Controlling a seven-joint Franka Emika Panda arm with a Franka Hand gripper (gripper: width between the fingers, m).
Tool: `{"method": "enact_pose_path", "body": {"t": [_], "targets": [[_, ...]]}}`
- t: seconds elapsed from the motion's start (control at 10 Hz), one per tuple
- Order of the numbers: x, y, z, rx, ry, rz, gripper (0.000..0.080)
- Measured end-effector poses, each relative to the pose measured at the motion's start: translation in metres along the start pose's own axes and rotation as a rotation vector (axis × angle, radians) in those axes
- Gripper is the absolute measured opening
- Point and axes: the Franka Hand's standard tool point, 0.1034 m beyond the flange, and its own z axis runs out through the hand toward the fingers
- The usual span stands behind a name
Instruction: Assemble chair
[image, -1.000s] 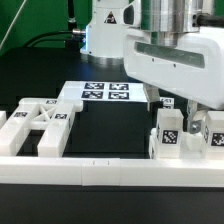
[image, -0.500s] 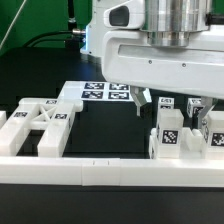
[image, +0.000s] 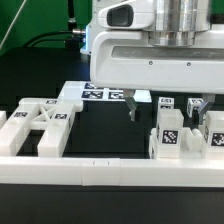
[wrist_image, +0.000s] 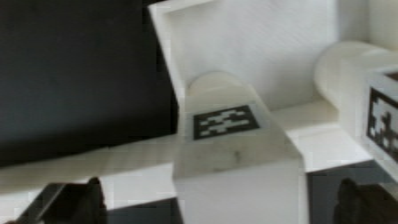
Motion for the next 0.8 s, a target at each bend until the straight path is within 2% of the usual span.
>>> {"method": "enact_pose_path", "body": {"t": [0.2,0.4,0.5,0.8], "targets": [[-0.0002,-0.0019,0.0002,0.000,0.003,-0.021,0.0648],[-0.0001,-0.0012,0.0002,0.000,0.003,0.017,0.0369],[-0.0001,-0.0012,0.0002,0.000,0.003,0.017,0.0285],[-0.0005,-0.0020,0.0006,0.003,0.002,0.263,0.0285]]}}
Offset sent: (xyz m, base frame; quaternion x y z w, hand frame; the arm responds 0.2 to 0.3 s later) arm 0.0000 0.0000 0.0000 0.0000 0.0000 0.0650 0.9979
